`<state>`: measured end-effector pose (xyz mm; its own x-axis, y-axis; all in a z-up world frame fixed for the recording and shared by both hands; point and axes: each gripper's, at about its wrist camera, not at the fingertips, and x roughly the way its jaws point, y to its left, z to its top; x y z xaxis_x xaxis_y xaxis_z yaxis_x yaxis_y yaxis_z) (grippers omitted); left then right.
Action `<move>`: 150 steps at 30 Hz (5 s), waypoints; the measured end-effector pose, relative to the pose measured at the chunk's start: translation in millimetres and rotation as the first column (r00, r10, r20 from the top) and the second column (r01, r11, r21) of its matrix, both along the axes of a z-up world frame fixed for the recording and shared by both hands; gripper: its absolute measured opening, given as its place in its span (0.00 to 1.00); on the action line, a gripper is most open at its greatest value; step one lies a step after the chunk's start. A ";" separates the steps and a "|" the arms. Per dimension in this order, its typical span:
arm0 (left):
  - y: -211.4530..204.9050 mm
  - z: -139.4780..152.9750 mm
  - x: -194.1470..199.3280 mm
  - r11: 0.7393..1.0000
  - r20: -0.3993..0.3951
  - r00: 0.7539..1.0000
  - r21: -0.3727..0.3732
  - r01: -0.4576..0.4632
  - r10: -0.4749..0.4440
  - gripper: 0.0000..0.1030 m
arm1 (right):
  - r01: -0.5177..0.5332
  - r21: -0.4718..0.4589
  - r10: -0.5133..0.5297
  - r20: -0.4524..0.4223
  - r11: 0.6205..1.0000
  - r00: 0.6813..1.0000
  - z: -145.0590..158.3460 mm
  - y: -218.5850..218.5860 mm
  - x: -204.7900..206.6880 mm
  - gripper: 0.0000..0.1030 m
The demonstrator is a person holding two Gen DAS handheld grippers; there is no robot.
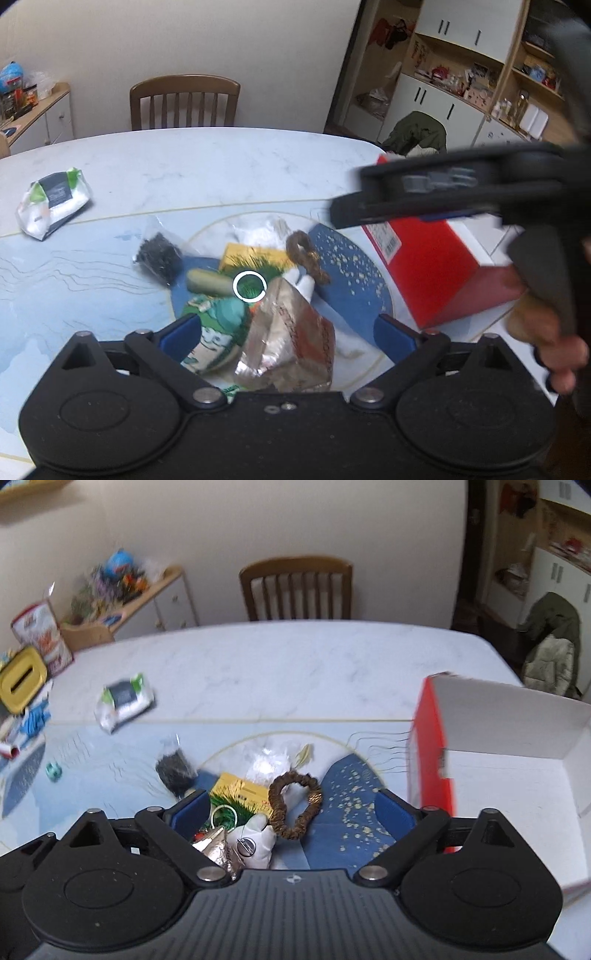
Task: Organize objects
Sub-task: 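Move left tool to silver foil bag while right tool reaches brown bead bracelet, then close left tool on foil bag while right tool grasps the bead bracelet, then carry foil bag with left tool while right tool carries bracelet into red box, then open left tool to drop foil bag while right tool releases bracelet in box, then move both tools back from the box to the items on the mat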
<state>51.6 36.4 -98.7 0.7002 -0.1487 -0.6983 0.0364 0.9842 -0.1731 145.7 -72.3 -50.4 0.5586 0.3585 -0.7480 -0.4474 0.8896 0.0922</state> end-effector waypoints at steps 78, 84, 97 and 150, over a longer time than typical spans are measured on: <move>-129.2 87.9 80.9 0.978 -0.020 0.981 -0.090 0.189 -0.192 0.20 | 0.130 0.156 -0.131 -0.005 0.979 0.991 69.6 -210.6 40.3 0.09; -160.2 101.4 101.9 0.979 0.009 0.982 -0.069 0.191 -0.191 0.19 | 0.132 0.148 -0.129 -0.026 0.980 0.991 53.1 -246.2 64.6 0.09; -215.7 48.8 166.8 0.981 -0.103 0.979 -0.097 0.166 -0.176 0.19 | 0.103 0.064 -0.096 -0.098 0.993 0.990 -0.8 -287.3 103.2 0.09; -214.8 84.8 105.8 0.986 -0.027 0.987 0.045 0.161 -0.160 0.82 | -0.127 0.129 0.123 0.037 0.984 0.992 36.5 -273.1 33.0 0.30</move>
